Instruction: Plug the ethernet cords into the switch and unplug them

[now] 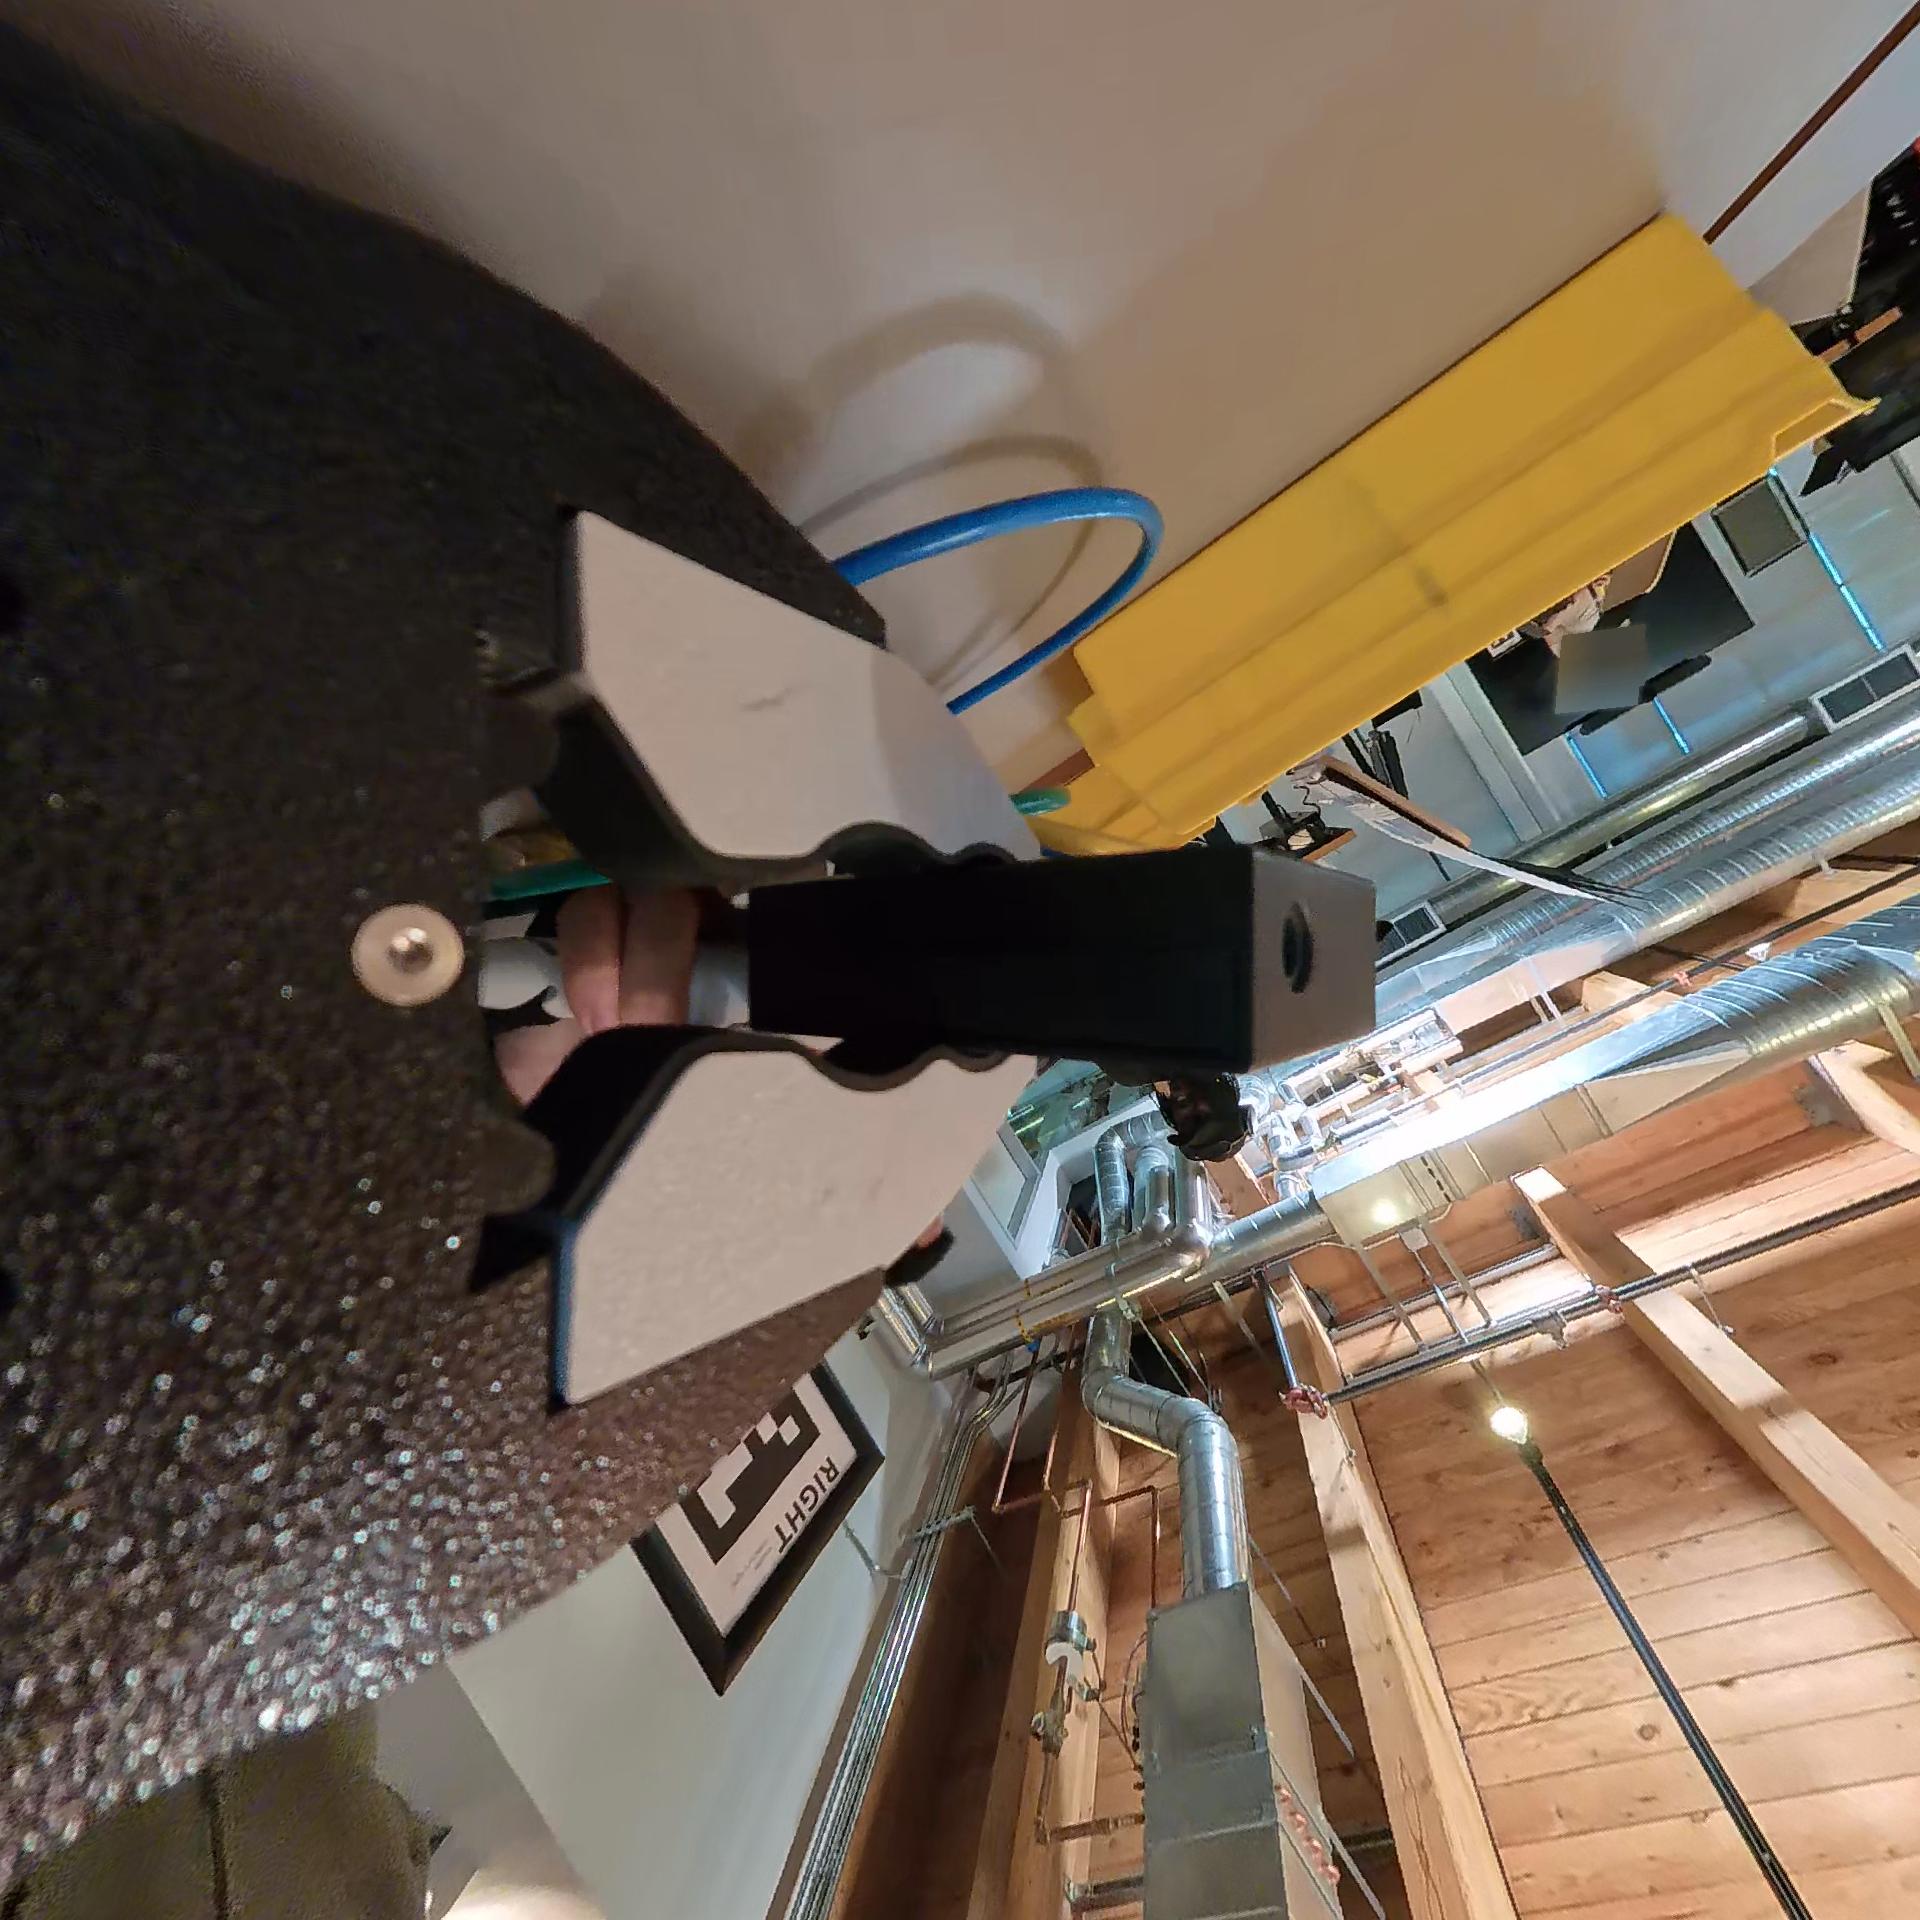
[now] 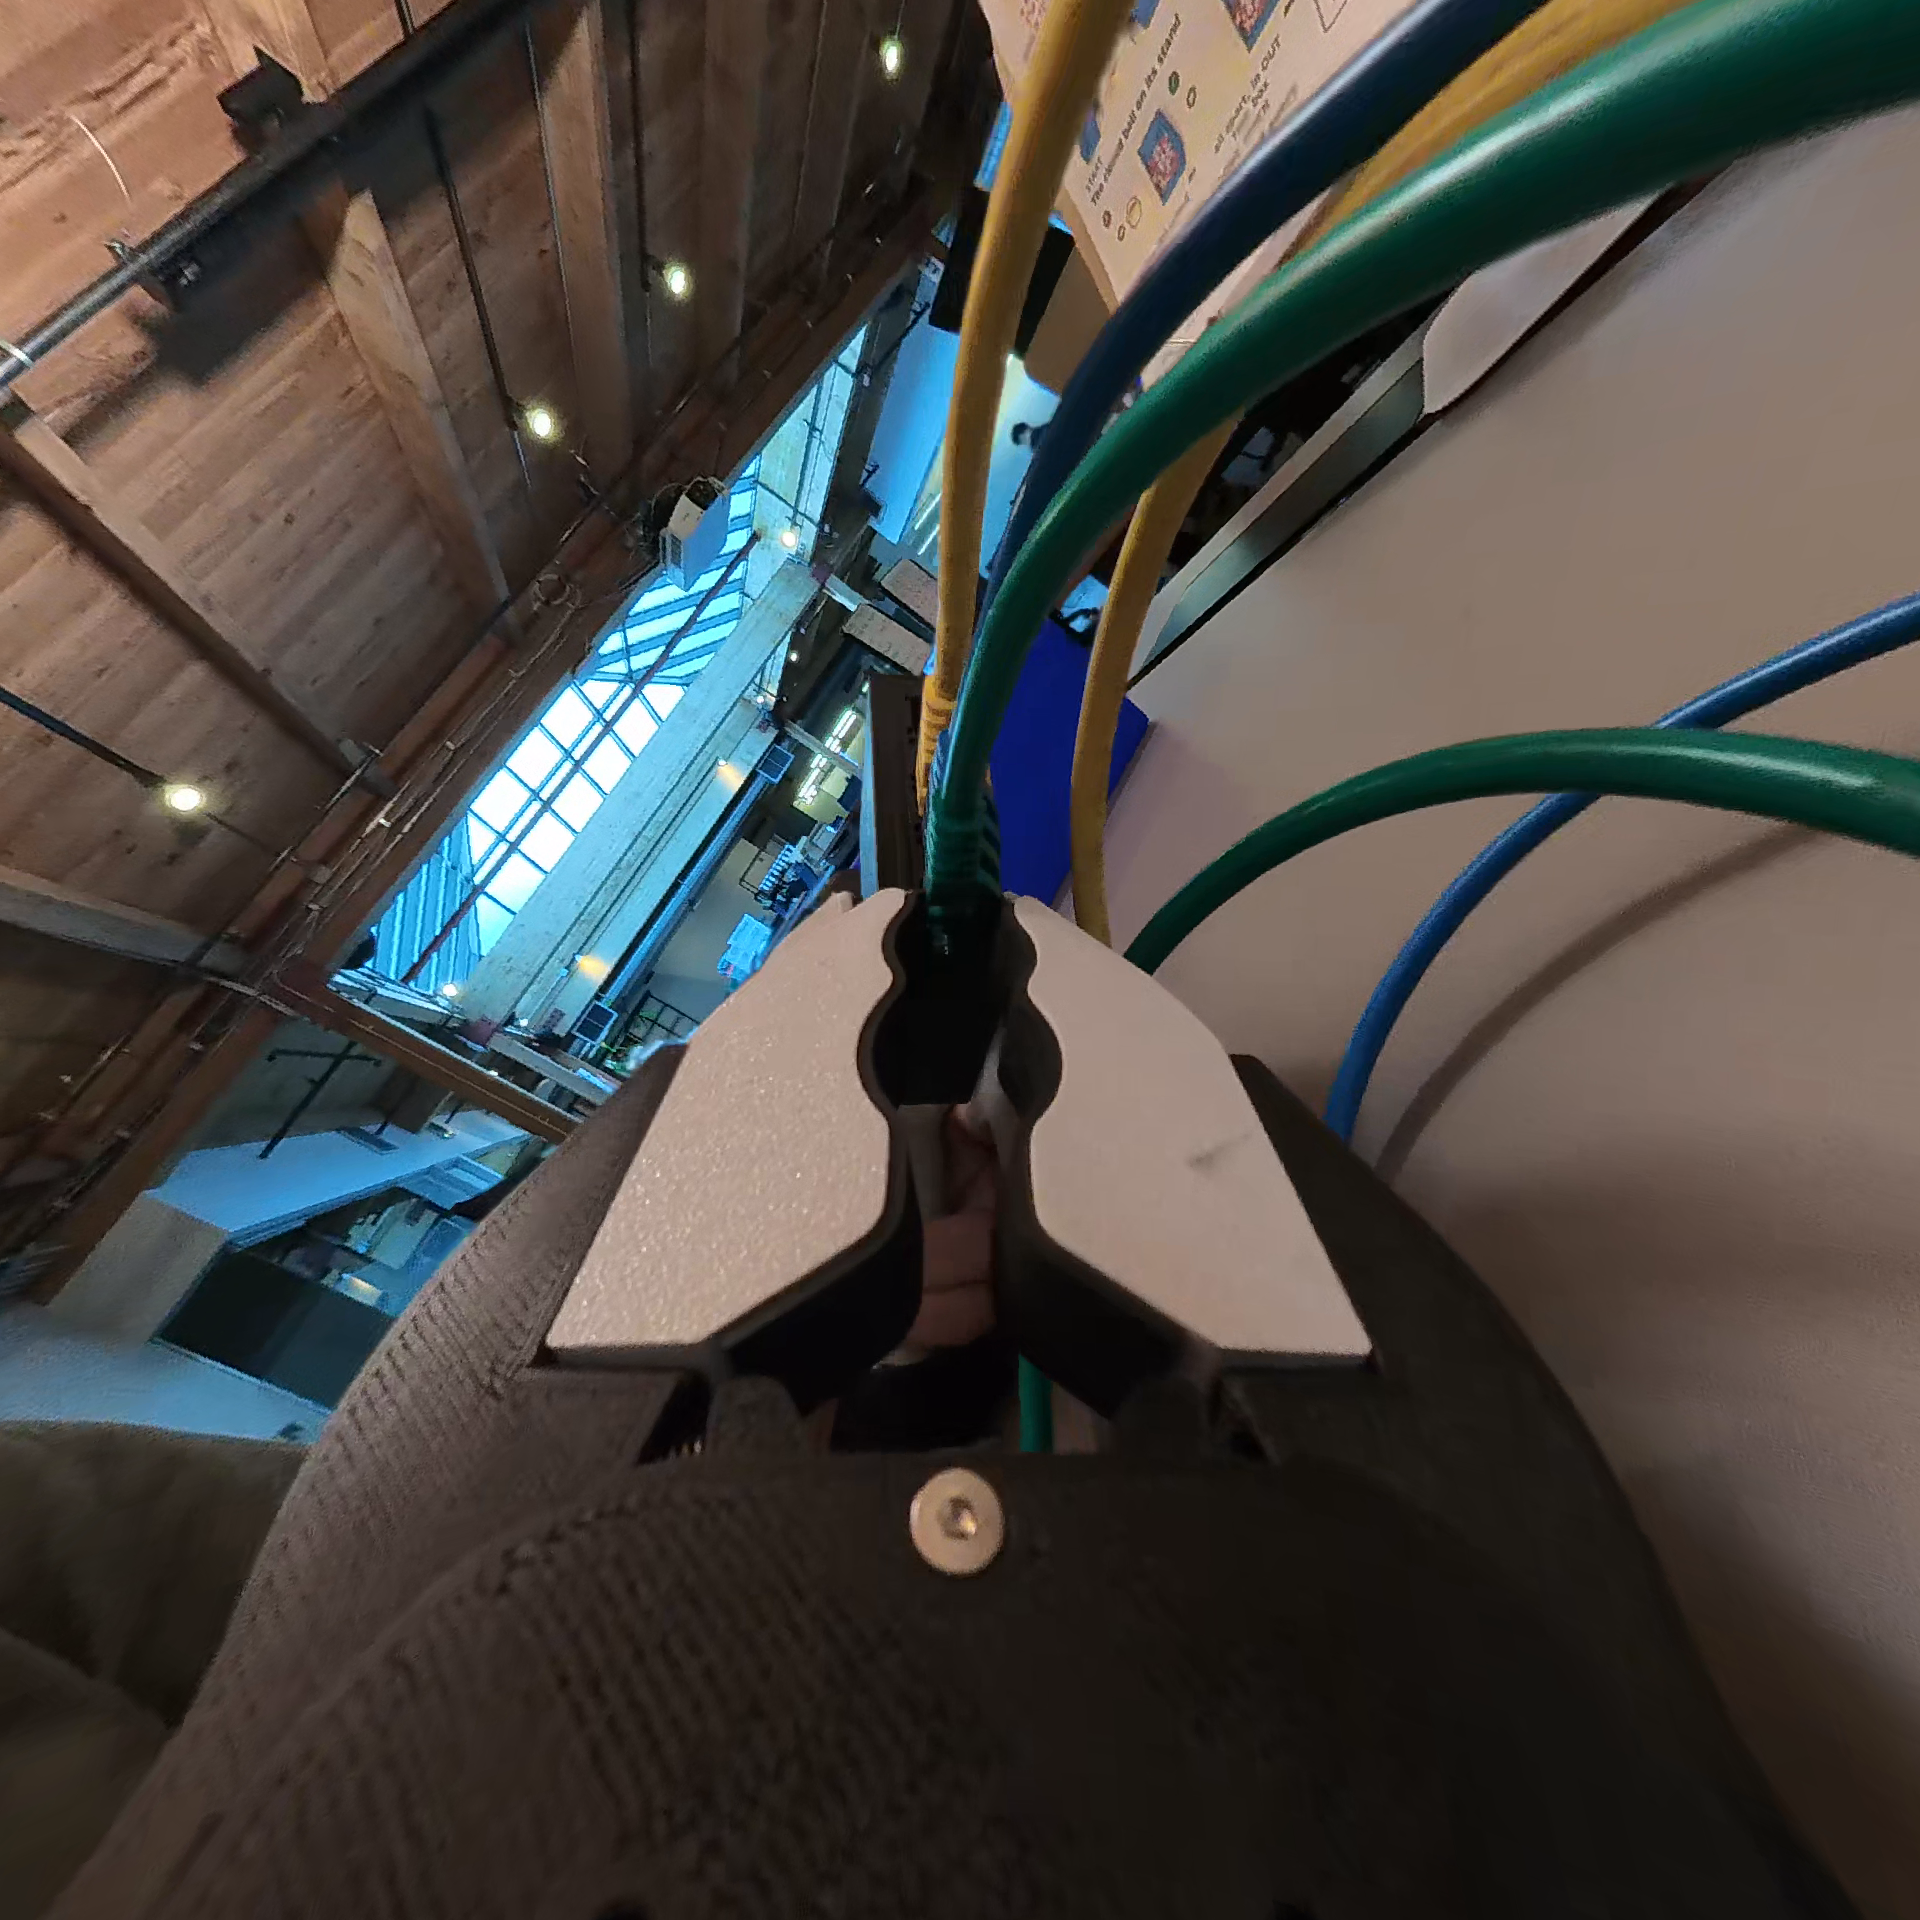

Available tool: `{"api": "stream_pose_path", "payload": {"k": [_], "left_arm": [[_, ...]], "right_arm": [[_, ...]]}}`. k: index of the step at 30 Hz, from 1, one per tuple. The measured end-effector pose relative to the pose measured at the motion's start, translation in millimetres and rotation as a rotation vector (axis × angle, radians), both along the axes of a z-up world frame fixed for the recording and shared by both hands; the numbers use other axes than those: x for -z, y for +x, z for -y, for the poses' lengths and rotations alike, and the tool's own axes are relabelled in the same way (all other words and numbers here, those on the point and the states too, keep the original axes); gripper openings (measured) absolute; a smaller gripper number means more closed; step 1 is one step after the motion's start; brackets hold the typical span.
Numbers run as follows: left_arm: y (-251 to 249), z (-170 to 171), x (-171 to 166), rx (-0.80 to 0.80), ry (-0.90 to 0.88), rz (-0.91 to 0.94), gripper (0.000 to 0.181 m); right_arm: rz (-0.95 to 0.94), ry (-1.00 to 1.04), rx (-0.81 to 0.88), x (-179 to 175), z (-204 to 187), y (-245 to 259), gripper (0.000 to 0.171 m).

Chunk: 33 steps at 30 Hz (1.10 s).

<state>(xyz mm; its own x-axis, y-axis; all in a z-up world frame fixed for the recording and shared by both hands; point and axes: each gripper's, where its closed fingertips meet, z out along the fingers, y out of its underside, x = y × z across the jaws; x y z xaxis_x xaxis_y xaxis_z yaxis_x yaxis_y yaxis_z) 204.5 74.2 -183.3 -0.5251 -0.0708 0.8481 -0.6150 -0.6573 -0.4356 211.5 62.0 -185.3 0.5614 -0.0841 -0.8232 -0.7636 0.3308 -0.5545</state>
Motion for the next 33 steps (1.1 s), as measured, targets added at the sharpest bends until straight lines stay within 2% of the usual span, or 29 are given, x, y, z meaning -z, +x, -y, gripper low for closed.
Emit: {"api": "stream_pose_path", "payload": {"k": [8, 15, 22, 33], "left_arm": [[-1, -1, -2, 0.007, -0.022, 0.008, 0.027], [-2, -8, -7, -0.070, 0.018, 0.092, 0.026], [10, -8, -4, -0.126, 0.072, 0.107, 0.028], [9, 2, -1, -0.072, 0.057, 0.073, 0.027]], "right_arm": [[0.076, -0.088, -0.038, -3, -1, 0, 0.014], [0.106, -0.043, -0.169, -7, -10, 0, 0.014], [0.053, -0.007, -0.250, -3, -9, 13, 0.014], [0.028, 0.007, -0.136, 0, 1, 10, 0.014]]}}
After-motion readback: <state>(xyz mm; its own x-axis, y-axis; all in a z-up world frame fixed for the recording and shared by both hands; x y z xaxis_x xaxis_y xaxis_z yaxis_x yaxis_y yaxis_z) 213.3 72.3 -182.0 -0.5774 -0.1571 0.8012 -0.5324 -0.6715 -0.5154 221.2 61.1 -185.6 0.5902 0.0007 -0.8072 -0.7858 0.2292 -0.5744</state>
